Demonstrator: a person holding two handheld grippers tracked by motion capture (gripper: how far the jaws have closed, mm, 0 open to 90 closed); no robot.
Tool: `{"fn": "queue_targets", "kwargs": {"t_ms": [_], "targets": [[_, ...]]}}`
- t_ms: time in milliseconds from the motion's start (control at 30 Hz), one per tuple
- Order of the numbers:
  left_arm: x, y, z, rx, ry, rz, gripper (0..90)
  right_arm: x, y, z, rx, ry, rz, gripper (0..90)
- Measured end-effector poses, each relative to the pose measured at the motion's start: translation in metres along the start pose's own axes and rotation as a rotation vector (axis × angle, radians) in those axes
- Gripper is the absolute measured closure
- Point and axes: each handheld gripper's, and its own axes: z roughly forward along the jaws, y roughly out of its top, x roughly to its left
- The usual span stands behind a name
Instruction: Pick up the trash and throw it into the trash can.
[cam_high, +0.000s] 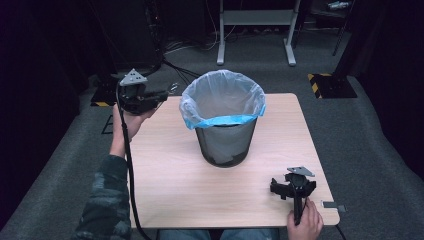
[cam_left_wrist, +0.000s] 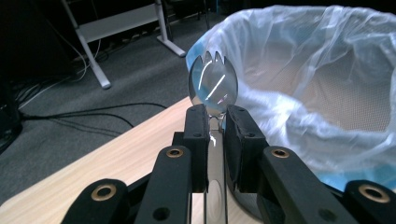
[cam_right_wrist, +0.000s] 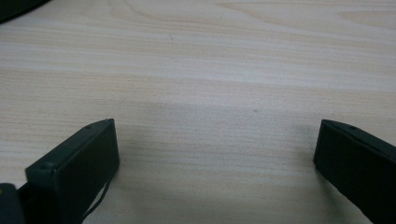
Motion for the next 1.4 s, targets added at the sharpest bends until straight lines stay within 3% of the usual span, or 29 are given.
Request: {"fn": "queue_targets", "kwargs": {"t_ms": [233, 367, 467, 1000, 1400], "targets": [[-0.008, 0.014, 0.007, -0.003, -0.020, 0.024, 79.1, 0.000, 0.000, 0.000, 0.000, -0.002, 0.001, 0.0], [-0.009, 0.030, 0.011, 0.018, -0.028, 0.055, 79.1, 0.000, 0.000, 0.000, -0.001, -0.002, -0.002, 0.0], [-0.011, 0.040, 0.011, 0.006, -0.030, 0.069, 79.1, 0.000, 0.000, 0.000, -0.001, -0.003, -0.002, 0.0], [-0.041, 0.064, 0.041, 0.011, -0.090, 0.095, 79.1, 0.000, 0.000, 0.001, -0.003, -0.003, 0.000, 0.0], [-0.066, 0.075, 0.073, 0.014, -0.139, 0.109, 79.1, 0.000, 0.000, 0.000, -0.003, -0.003, 0.002, 0.0]]}}
